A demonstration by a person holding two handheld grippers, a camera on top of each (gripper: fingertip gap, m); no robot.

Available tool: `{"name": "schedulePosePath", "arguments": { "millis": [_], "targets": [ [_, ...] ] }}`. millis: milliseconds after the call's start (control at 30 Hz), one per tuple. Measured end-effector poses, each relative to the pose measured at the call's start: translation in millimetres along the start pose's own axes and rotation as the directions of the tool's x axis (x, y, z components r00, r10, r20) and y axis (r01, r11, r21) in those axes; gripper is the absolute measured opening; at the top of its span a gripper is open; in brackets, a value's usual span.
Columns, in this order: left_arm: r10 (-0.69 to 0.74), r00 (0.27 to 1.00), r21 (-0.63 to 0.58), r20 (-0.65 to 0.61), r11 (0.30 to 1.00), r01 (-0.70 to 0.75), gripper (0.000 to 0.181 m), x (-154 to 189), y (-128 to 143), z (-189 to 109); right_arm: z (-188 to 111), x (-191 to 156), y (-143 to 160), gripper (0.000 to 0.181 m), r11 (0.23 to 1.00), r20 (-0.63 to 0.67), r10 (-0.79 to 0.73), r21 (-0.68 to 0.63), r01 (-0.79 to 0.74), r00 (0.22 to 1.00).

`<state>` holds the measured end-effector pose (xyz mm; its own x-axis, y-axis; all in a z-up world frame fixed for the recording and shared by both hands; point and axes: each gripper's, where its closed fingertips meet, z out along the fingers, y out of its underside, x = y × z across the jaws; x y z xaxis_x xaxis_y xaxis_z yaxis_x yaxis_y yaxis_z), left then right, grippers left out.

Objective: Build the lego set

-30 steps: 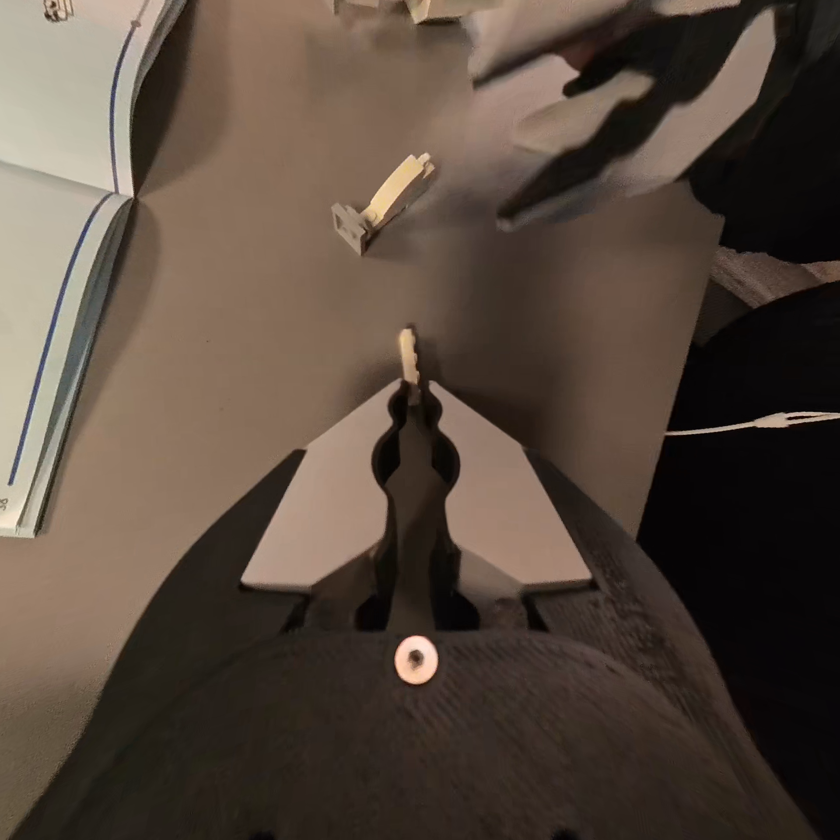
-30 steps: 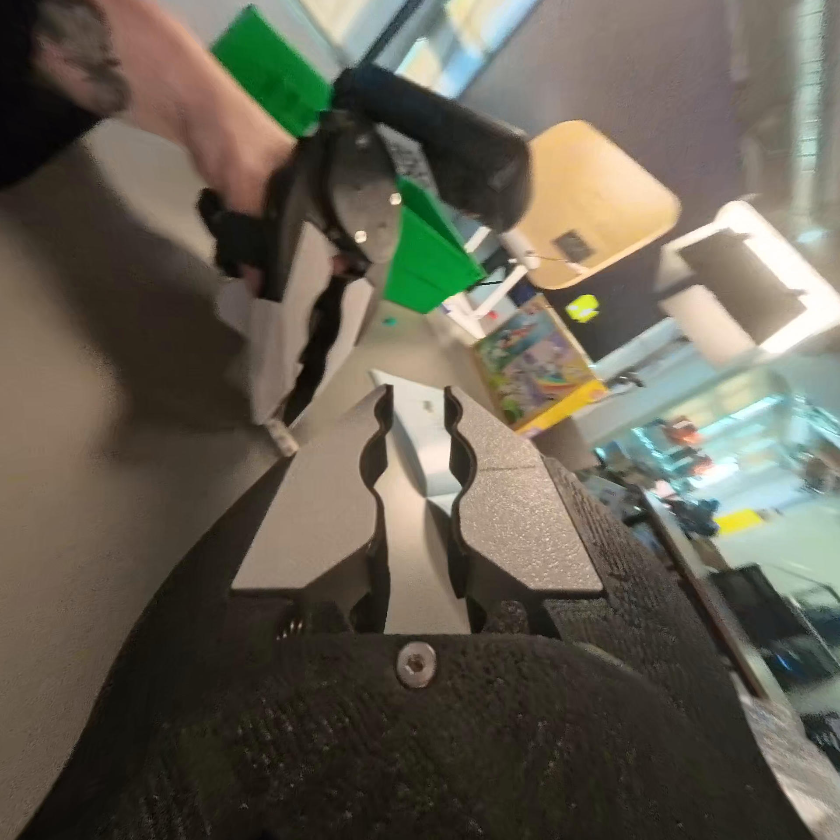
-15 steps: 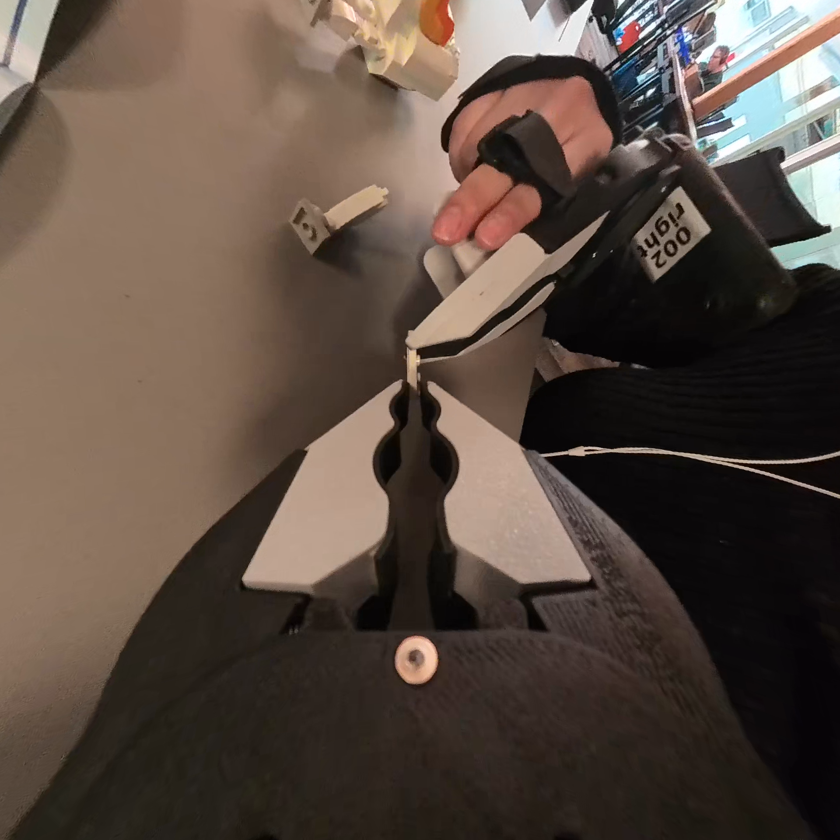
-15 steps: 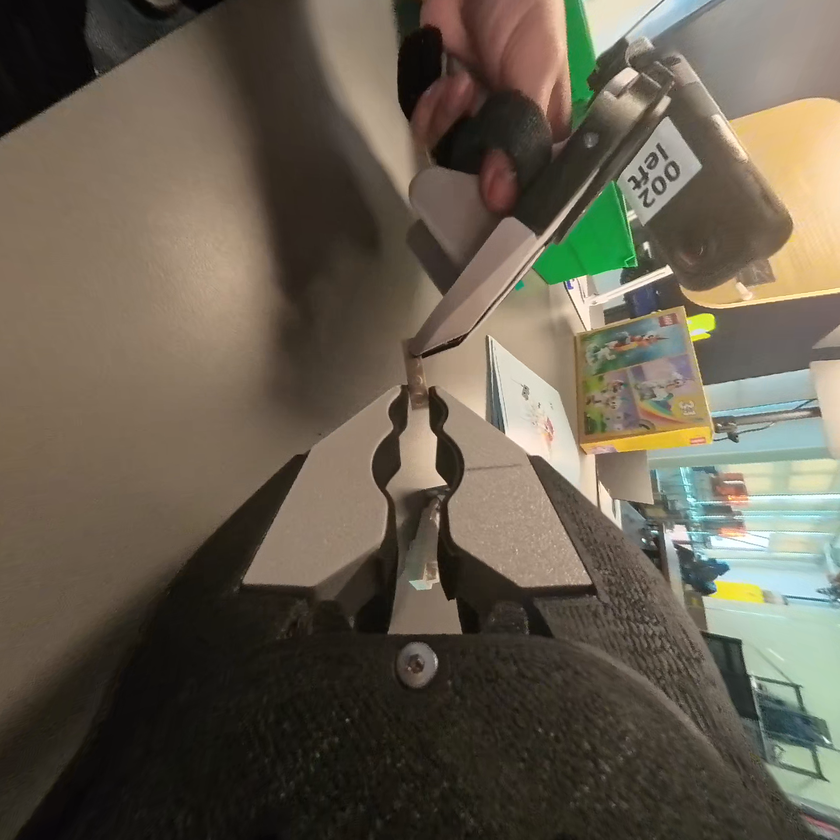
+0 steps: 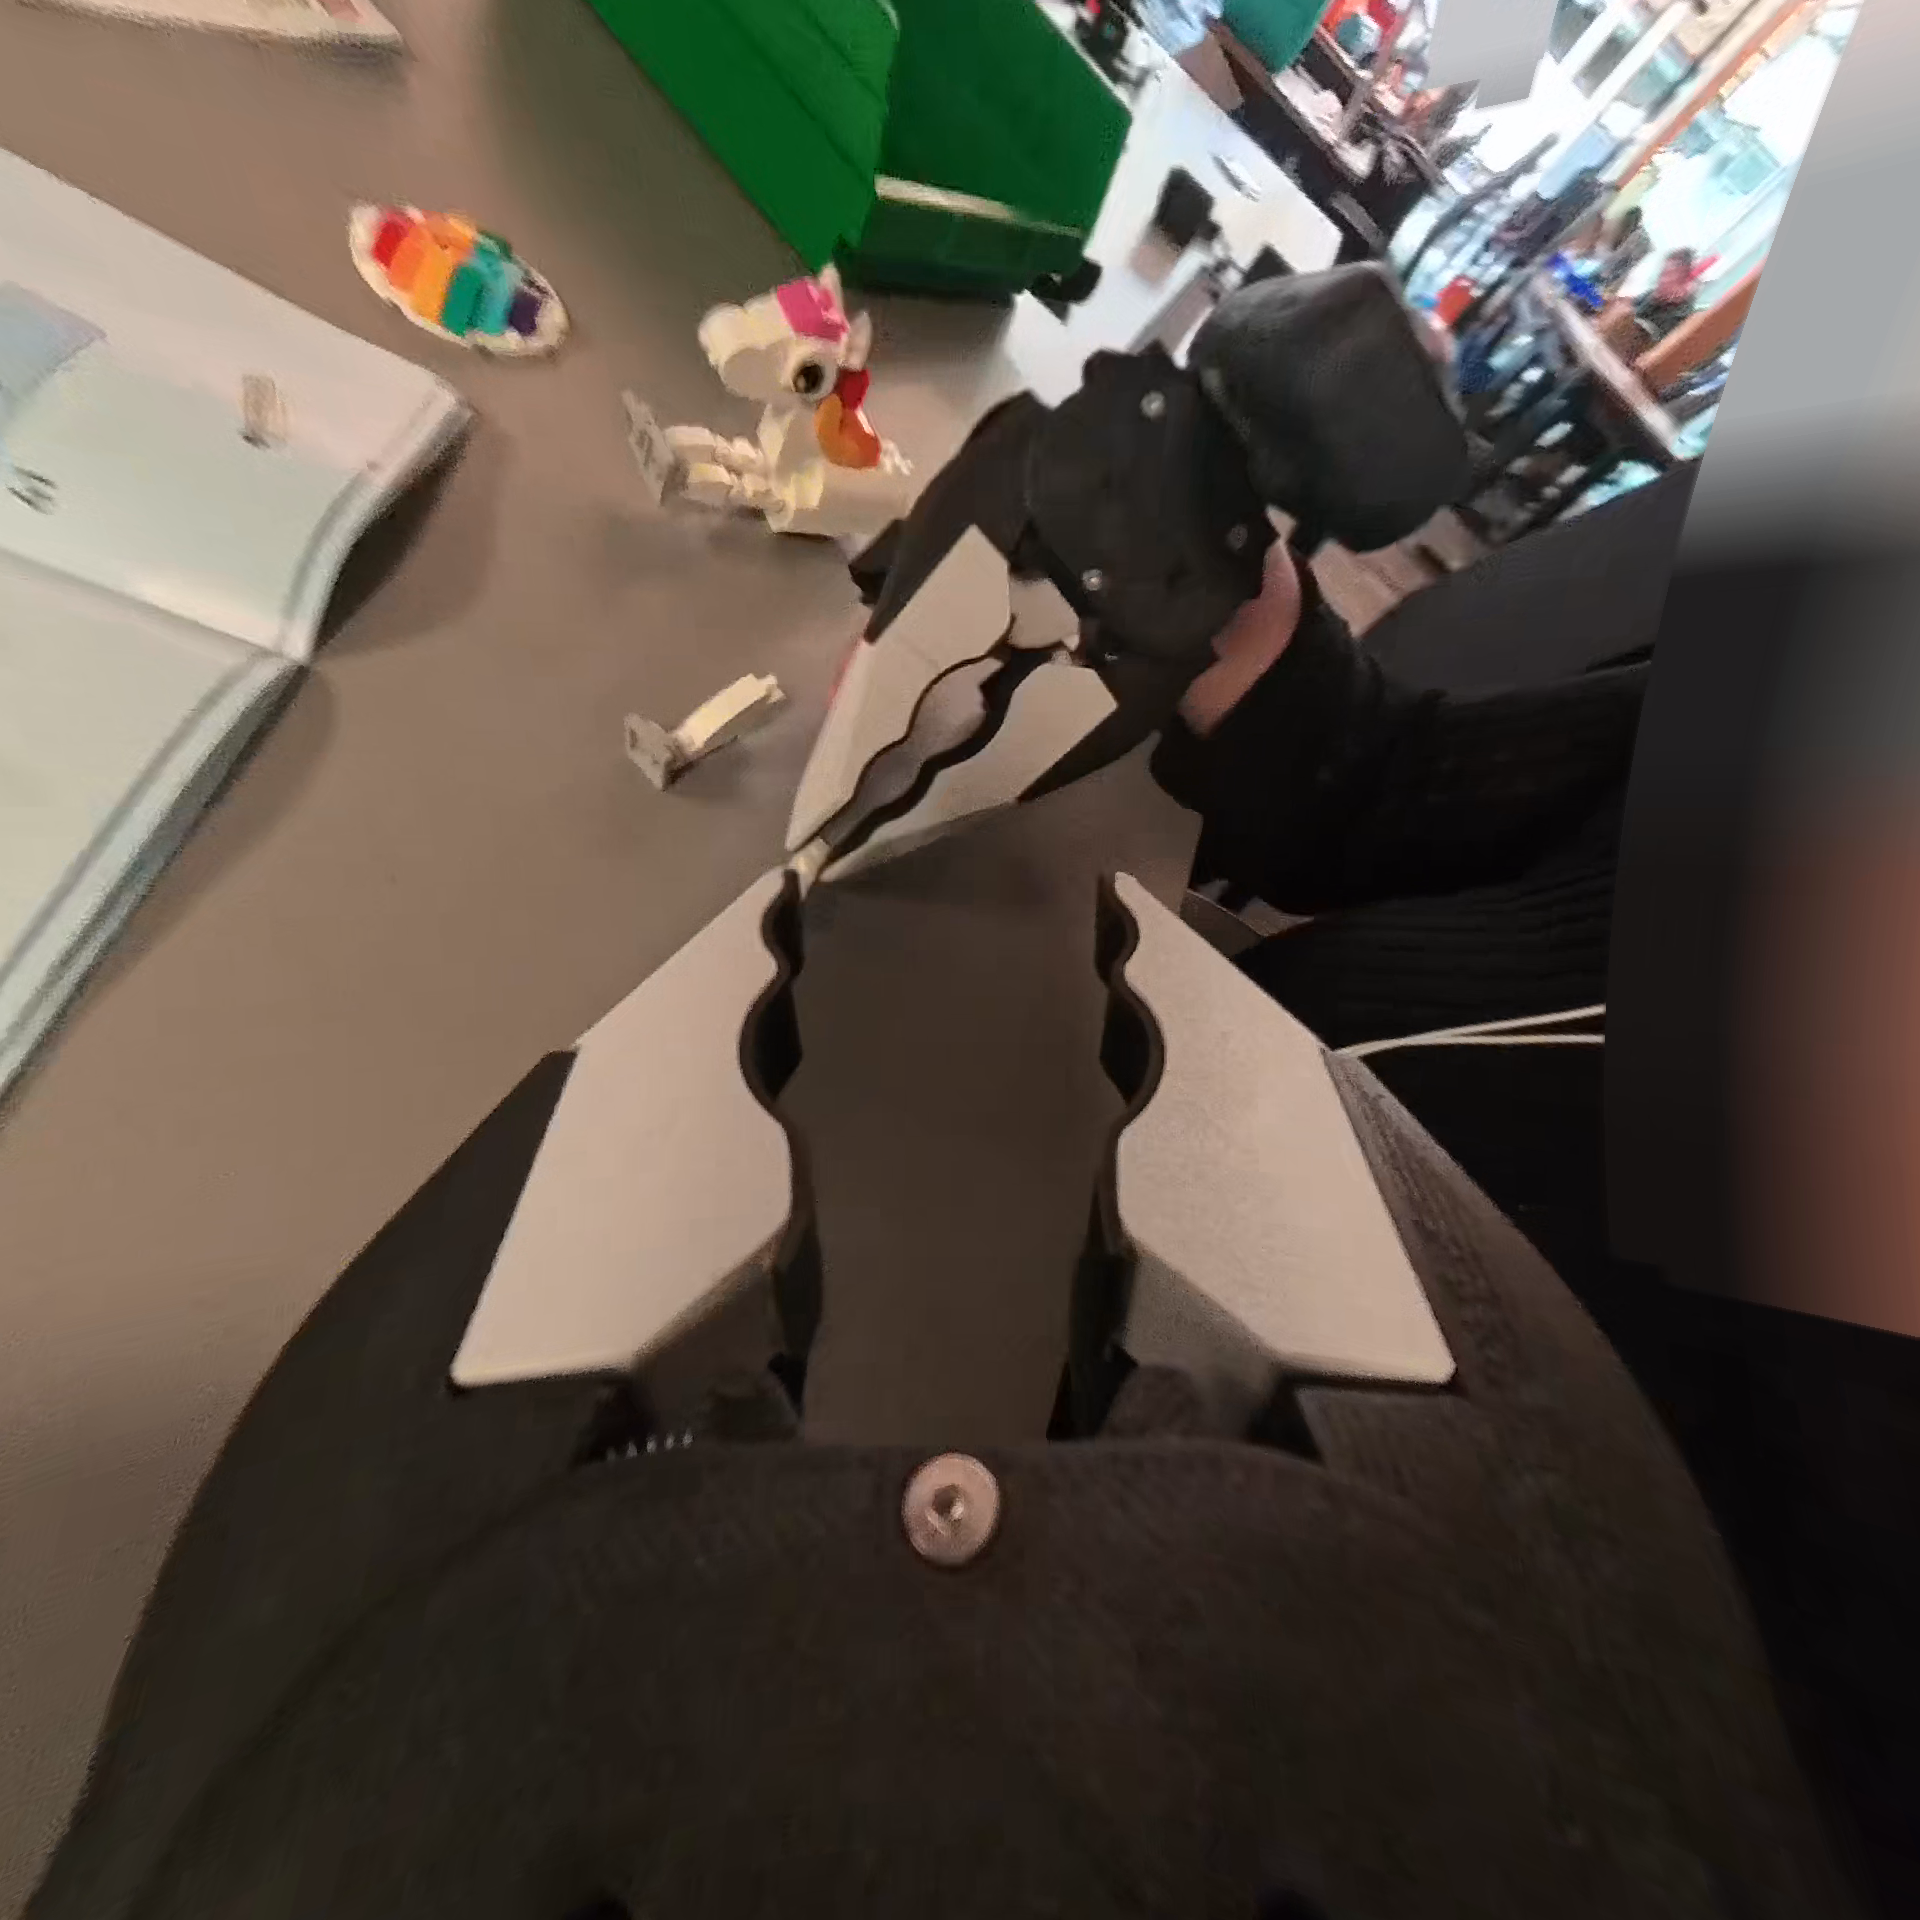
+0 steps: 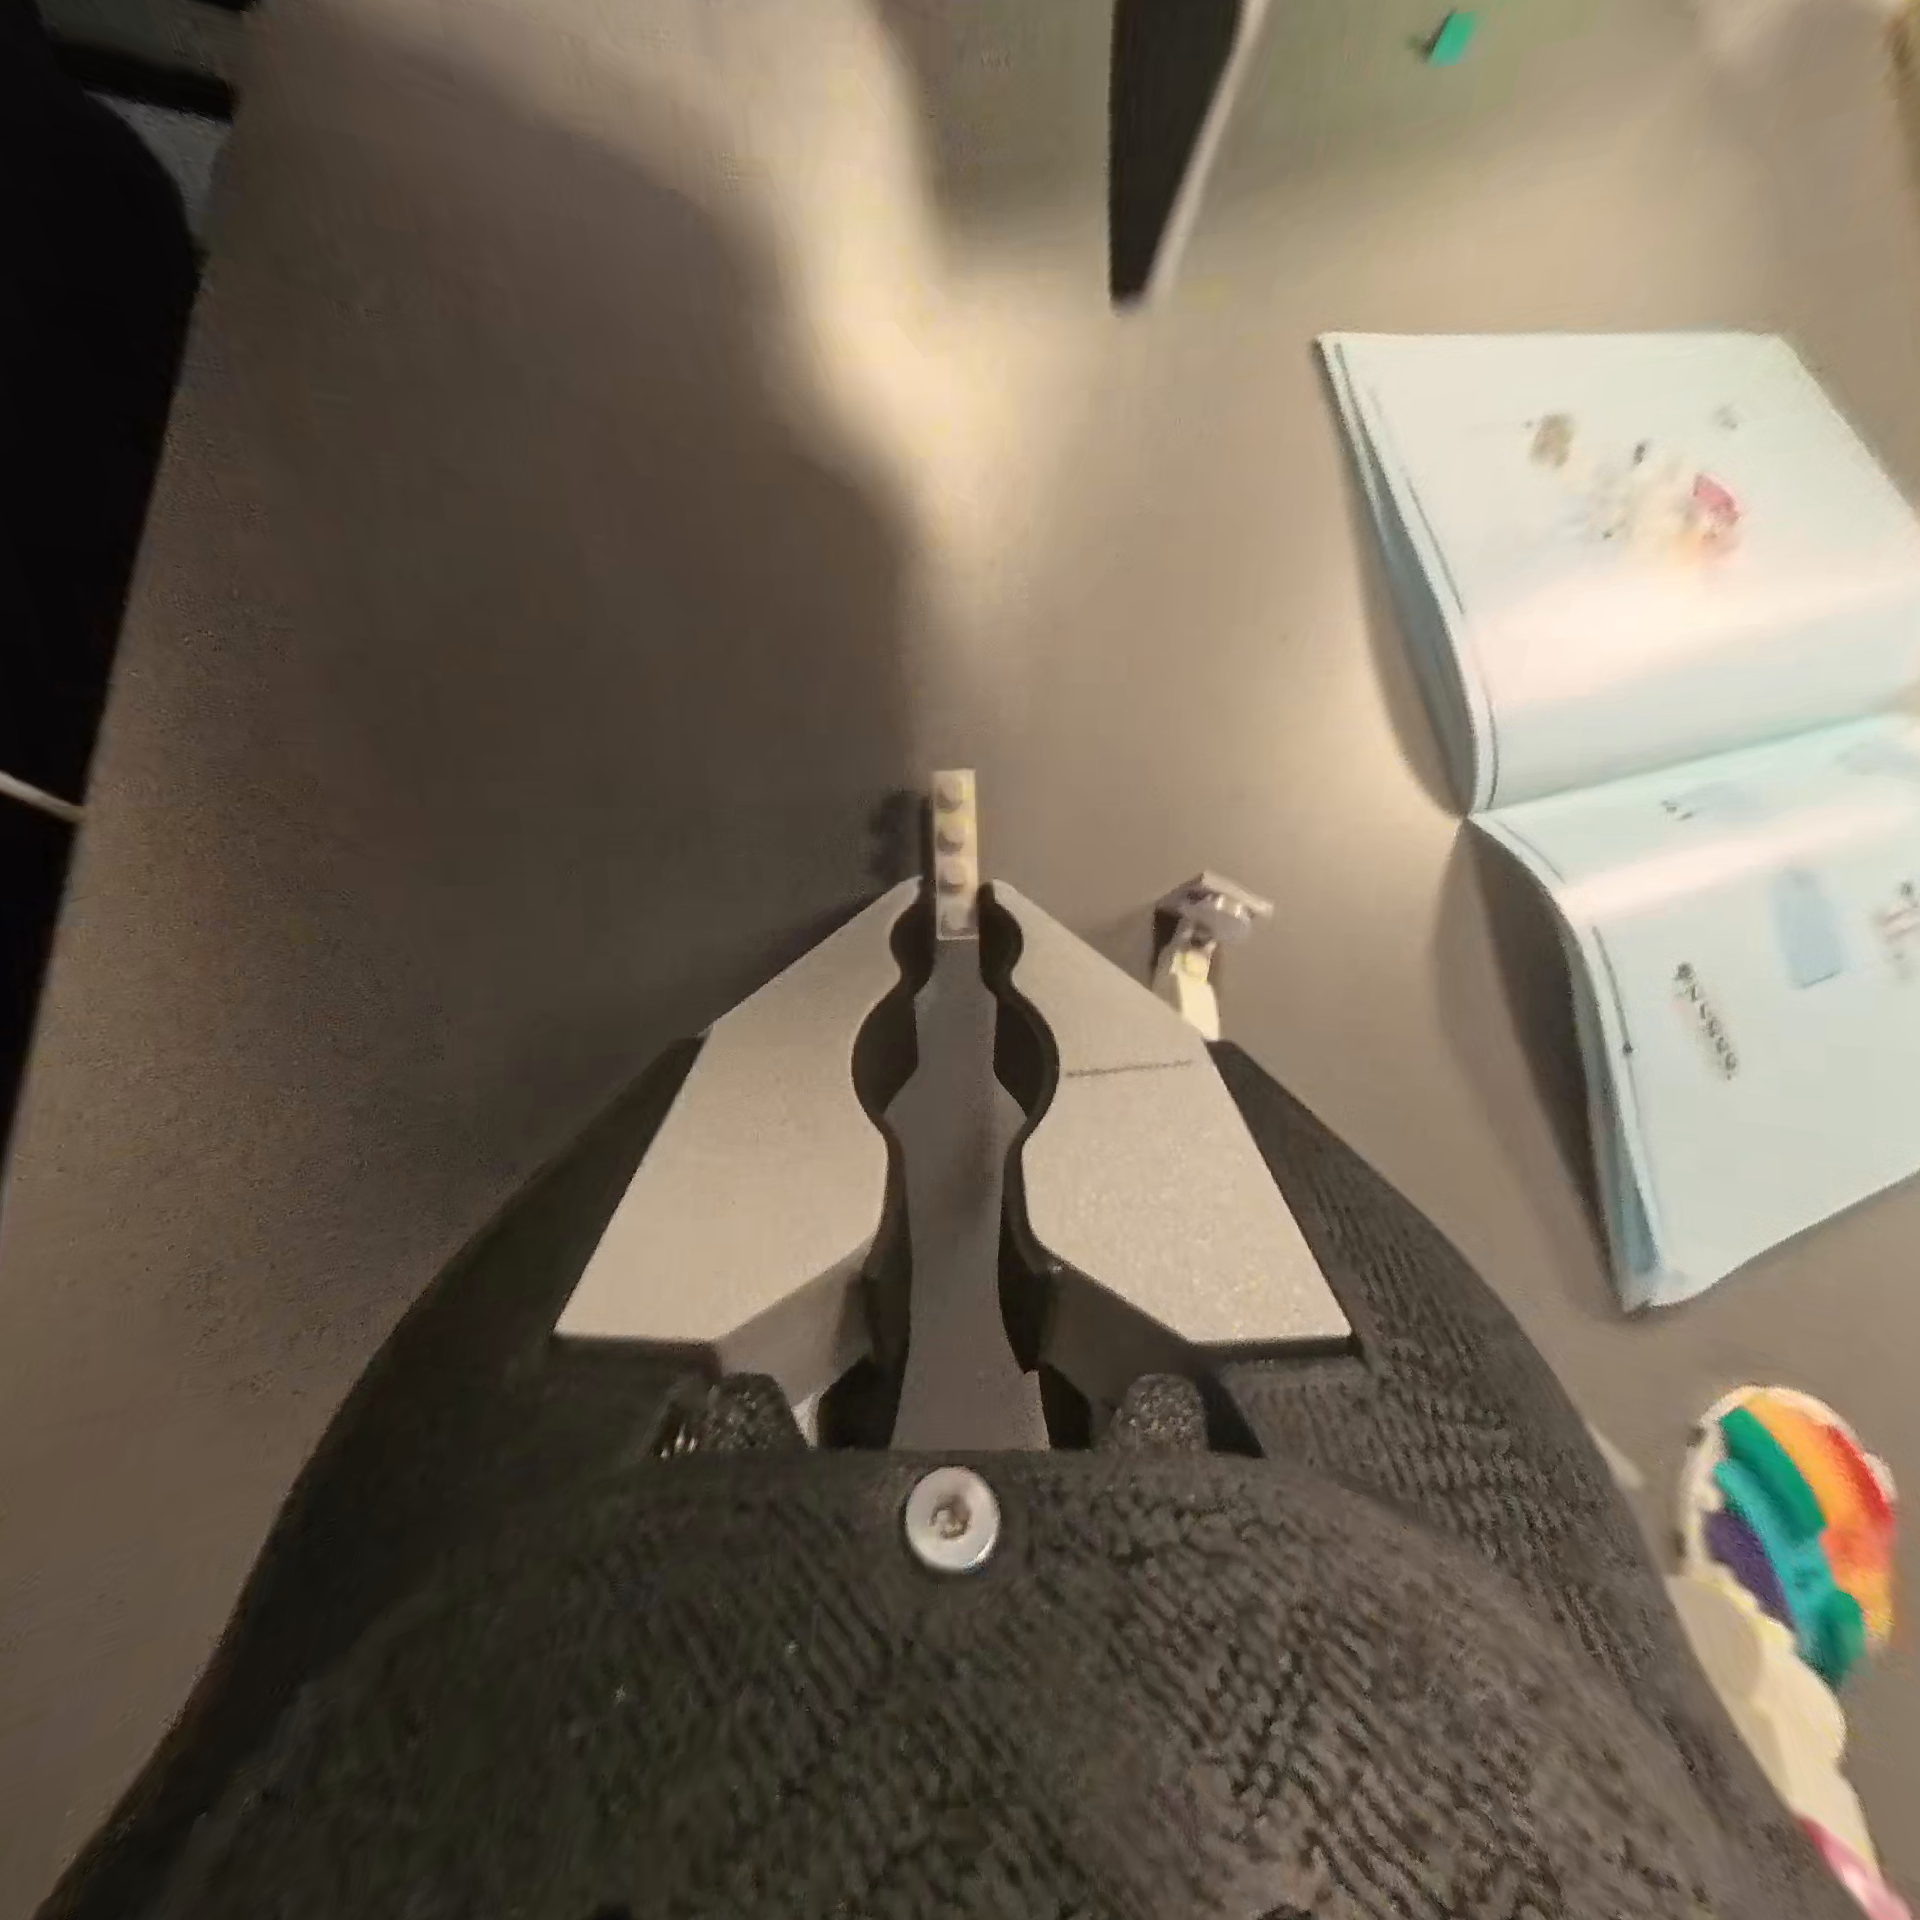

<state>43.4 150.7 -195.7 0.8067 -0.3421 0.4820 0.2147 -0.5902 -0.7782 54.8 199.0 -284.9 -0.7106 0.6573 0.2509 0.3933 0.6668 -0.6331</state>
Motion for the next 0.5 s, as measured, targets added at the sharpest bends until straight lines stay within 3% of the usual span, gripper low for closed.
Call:
{"name": "schedulePosePath", "arguments": {
  "millis": [33, 167, 333, 500],
  "targets": [
    [0.029, 0.999, 0.019, 0.045, 0.999, -0.030, 0.056, 2, -4, -6, -1, -1, 1, 0.006, 1.000, 0.015, 0.026, -0.004, -0.026, 1.000],
    [0.110, 0.971, 0.098, 0.211, 0.986, -0.133, 0.057, -1, -22, -39, -2, 2, 3, 0.006, 0.995, 0.030, 0.096, -0.004, -0.096, 0.995],
    [0.080, 0.923, 0.196, 0.375, 0.967, -0.164, 0.059, -7, -38, -89, -1, 7, 2, 0.017, 0.991, 0.022, 0.128, 0.021, -0.129, 0.991],
    [0.085, 0.736, 0.187, 0.671, 0.942, -0.279, 0.060, -24, -43, -165, -5, 19, -24, 0.039, 0.981, -0.068, 0.049, 0.189, -0.035, 0.996]
  ]
}}
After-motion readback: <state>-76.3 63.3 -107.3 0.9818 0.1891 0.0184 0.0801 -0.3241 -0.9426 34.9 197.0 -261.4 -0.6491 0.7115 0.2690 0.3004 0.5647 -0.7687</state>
